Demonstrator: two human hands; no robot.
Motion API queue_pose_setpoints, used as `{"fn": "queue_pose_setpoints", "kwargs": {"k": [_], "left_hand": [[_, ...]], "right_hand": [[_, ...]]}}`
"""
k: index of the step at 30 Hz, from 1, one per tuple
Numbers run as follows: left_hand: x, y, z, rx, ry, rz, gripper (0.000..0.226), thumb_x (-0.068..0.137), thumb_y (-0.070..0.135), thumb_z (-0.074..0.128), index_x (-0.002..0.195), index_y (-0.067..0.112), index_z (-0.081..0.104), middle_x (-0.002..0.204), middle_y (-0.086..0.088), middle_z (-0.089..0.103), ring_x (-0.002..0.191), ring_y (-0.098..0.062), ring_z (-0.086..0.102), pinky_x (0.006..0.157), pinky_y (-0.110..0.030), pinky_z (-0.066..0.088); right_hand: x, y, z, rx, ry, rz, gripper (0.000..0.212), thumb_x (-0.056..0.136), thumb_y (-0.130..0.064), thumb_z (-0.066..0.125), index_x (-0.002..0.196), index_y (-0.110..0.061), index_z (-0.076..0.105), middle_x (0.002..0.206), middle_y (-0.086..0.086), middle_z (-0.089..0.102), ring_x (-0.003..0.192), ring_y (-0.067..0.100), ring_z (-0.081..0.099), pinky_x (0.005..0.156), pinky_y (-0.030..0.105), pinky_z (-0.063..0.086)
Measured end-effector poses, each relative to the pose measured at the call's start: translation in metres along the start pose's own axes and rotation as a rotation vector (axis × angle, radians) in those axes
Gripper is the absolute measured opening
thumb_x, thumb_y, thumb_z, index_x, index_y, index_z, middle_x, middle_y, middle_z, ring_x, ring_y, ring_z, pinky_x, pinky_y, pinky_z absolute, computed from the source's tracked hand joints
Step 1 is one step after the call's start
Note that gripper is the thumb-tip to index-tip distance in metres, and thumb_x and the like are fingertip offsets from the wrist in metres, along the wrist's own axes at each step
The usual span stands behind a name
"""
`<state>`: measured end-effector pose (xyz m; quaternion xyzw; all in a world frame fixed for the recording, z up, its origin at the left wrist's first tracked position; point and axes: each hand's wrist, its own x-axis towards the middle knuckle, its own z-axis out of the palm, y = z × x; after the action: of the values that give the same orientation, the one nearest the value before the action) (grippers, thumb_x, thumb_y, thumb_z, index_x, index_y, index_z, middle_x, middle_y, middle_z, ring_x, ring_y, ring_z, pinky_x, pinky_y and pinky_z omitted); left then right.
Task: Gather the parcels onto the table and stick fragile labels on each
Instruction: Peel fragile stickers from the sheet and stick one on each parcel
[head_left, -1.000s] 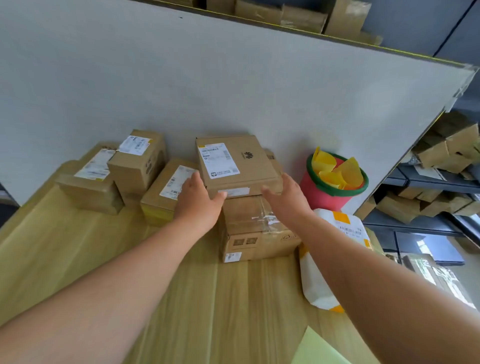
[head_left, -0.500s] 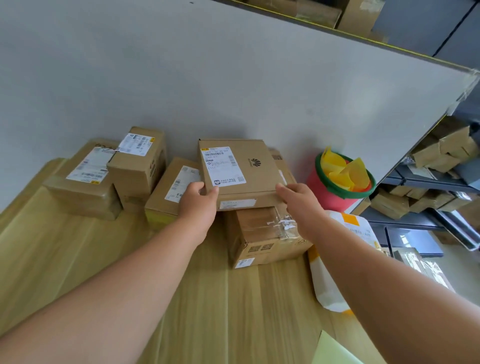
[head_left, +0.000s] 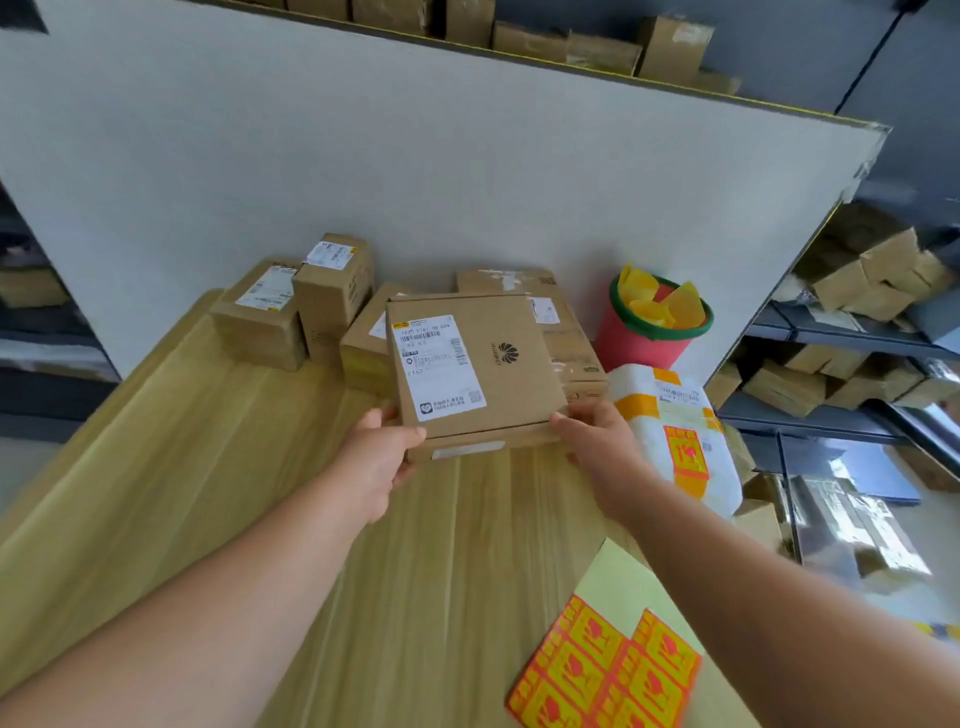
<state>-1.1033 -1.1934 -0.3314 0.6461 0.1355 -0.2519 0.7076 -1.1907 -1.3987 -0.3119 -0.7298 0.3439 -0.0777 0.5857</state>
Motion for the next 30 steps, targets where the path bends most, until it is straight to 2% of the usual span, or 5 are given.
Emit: {"fn": "queue_pose_setpoints", "kwargs": {"k": [5, 18, 21, 26, 30], "left_hand": [[-0.059, -0.035, -0.028, 0.050, 0.010, -0.015, 0.050, 0.091, 0.001, 0.058, 0.136, 0.019, 0.046, 0.118, -0.002, 0.062, 0.100, -0.022, 0.058, 0.064, -0.028, 0.046], [-0.116, -0.109, -0.099, 0.253, 0.137, -0.074, 0.059, 0.094, -0.003, 0.049, 0.147, 0.017, 0.033, 0.142, -0.009, 0.045, 0.117, -0.025, 0.049, 0.104, -0.042, 0.042], [-0.111, -0.122, -0.111, 0.313, 0.135, -0.098, 0.059, 0.095, -0.002, 0.049, 0.148, 0.018, 0.033, 0.144, -0.007, 0.043, 0.121, -0.025, 0.047, 0.106, -0.043, 0.040], [-0.100, -0.145, -0.124, 0.412, 0.091, -0.128, 0.056, 0.097, 0.004, 0.046, 0.148, 0.022, 0.032, 0.146, -0.002, 0.043, 0.123, -0.022, 0.044, 0.104, -0.035, 0.035], [-0.091, -0.157, -0.128, 0.499, 0.072, -0.141, 0.055, 0.100, 0.007, 0.041, 0.150, 0.025, 0.027, 0.150, 0.001, 0.037, 0.134, -0.023, 0.037, 0.103, -0.033, 0.031]], "right_hand": [[-0.063, 0.044, -0.010, -0.021, -0.137, 0.109, 0.039, 0.090, -0.029, 0.064, 0.126, -0.021, 0.052, 0.114, -0.002, 0.059, 0.107, 0.018, 0.057, 0.100, 0.043, 0.047], [-0.145, 0.121, 0.040, -0.072, -0.301, 0.336, 0.019, 0.092, -0.014, 0.058, 0.108, -0.023, 0.058, 0.096, 0.002, 0.057, 0.091, 0.021, 0.051, 0.104, 0.051, 0.043], [-0.148, 0.136, 0.055, -0.113, -0.294, 0.336, 0.034, 0.090, -0.014, 0.058, 0.124, -0.020, 0.058, 0.100, -0.003, 0.061, 0.097, 0.018, 0.056, 0.097, 0.040, 0.047], [-0.159, 0.155, 0.074, -0.177, -0.262, 0.313, 0.039, 0.089, -0.008, 0.053, 0.125, -0.019, 0.057, 0.099, -0.003, 0.064, 0.072, 0.011, 0.051, 0.061, 0.023, 0.041], [-0.170, 0.164, 0.081, -0.272, -0.233, 0.263, 0.045, 0.091, -0.007, 0.051, 0.134, -0.022, 0.050, 0.097, -0.004, 0.061, 0.069, 0.008, 0.051, 0.056, 0.019, 0.041]]}}
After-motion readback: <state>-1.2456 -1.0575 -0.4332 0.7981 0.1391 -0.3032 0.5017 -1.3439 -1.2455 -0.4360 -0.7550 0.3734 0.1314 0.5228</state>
